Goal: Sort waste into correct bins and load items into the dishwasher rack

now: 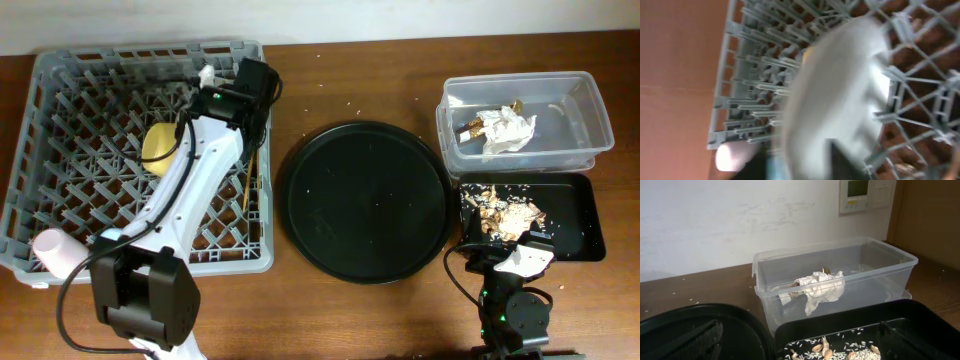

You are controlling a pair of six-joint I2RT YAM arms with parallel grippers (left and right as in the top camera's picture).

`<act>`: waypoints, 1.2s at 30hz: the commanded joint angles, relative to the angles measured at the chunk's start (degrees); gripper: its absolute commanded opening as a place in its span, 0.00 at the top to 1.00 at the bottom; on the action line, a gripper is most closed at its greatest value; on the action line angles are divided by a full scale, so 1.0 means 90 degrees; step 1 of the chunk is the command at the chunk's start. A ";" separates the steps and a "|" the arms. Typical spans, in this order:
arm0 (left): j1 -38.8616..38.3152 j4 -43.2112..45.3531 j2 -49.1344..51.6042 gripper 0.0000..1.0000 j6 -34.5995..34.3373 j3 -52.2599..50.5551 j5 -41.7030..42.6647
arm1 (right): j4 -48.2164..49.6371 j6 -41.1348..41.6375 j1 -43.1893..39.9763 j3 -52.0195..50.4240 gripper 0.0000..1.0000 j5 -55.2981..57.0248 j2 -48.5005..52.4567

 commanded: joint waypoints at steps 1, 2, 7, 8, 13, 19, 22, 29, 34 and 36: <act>-0.0039 -0.0002 -0.0024 0.37 -0.0129 -0.0022 0.1290 | -0.0007 0.0019 -0.0036 -0.0058 0.02 -0.0012 -0.0049; -0.0039 -0.0155 -0.0070 0.21 -0.0129 0.0090 0.1700 | -0.0005 0.0019 -0.0036 -0.0058 0.01 -0.0012 -0.0049; -0.0058 -0.0763 -0.1141 0.01 0.0117 0.0933 0.4175 | -0.0007 0.0019 -0.0036 -0.0058 0.02 -0.0012 -0.0049; -0.0058 -0.0716 -0.1457 0.01 0.0117 0.0933 0.4575 | -0.0007 0.0019 -0.0036 -0.0058 0.02 -0.0012 -0.0049; -0.0500 -0.1015 -0.2518 0.01 0.0117 0.0933 0.5272 | -0.0005 0.0019 -0.0036 -0.0058 0.01 -0.0010 -0.0049; -0.0274 -0.1236 -0.3577 0.01 0.0141 0.0872 0.4413 | -0.0005 0.0019 -0.0036 -0.0058 0.01 -0.0012 -0.0049; -0.0270 -0.0158 -0.4150 0.01 0.0617 0.0568 0.3854 | -0.0005 0.0019 -0.0036 -0.0058 0.02 -0.0010 -0.0049; -0.0189 0.5102 -0.7028 0.01 0.1668 -0.4456 0.4204 | -0.0005 0.0019 -0.0036 -0.0058 0.02 -0.0012 -0.0049; 0.0219 0.6601 -0.9194 0.01 0.1666 -0.7691 0.4670 | -0.0007 0.0019 -0.0036 -0.0058 0.02 -0.0012 -0.0049; 0.0362 0.6611 -0.9901 0.01 0.1666 -0.8497 0.4670 | -0.0007 0.0019 -0.0036 -0.0058 0.02 -0.0010 -0.0049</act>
